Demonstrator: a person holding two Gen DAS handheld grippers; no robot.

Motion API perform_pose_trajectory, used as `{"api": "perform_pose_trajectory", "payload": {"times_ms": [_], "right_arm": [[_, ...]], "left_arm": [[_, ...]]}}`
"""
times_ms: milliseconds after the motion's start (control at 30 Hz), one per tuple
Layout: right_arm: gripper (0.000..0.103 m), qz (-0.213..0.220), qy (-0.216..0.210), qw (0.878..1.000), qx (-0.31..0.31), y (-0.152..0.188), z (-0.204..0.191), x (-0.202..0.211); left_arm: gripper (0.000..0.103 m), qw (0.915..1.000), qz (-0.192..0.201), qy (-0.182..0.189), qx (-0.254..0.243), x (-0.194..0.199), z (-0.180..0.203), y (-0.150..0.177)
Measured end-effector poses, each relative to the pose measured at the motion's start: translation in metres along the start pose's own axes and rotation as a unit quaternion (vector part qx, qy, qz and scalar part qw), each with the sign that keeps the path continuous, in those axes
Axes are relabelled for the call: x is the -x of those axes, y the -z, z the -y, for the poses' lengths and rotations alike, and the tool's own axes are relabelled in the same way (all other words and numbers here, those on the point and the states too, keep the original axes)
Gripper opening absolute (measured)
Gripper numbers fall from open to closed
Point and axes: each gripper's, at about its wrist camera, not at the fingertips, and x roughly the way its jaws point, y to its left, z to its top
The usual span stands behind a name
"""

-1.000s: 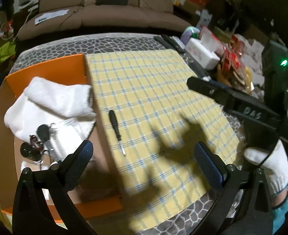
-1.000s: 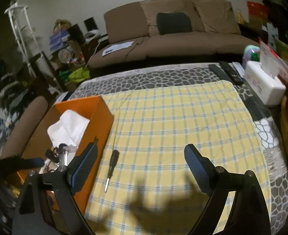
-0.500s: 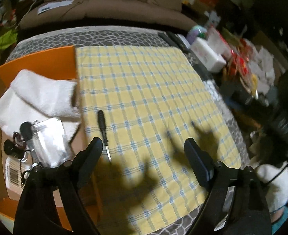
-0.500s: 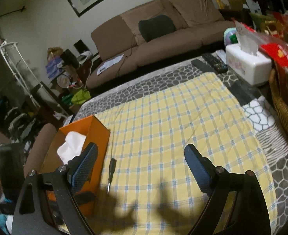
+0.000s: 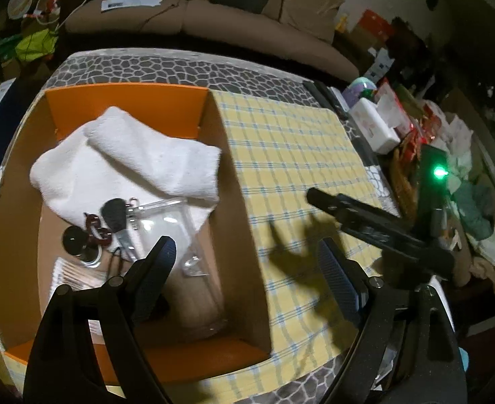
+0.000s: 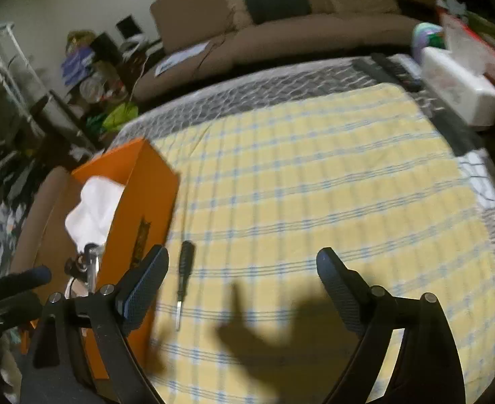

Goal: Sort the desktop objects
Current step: 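Move both tools out of the box to the black screwdriver on the bedspread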

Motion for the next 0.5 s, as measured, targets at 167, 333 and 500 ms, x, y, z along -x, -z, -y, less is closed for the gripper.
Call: {"api": "perform_pose_trajectory", "payload": {"times_ms": [167,333,500], "right_arm": [[0.054,-0.043,-0.002,0.999,0.026,0.002,-0.026,-0.043],[0.047,-0.066,0.011,0.997,0.048,0.003,-0.042,-0.07],[0.042,-0.076,0.022,0.995,0.062,0.005,-0.052,-0.089]], "left_arm": [[0.085,1.0,0.001,0.001,0.008,0.004,-0.019,0.001],[0.085,0.9998,0.0,0.004,0.02,0.003,-0.038,0.001],[0.085,0.9995,-0.001,0.012,0.031,0.001,-0.052,0.001]]}}
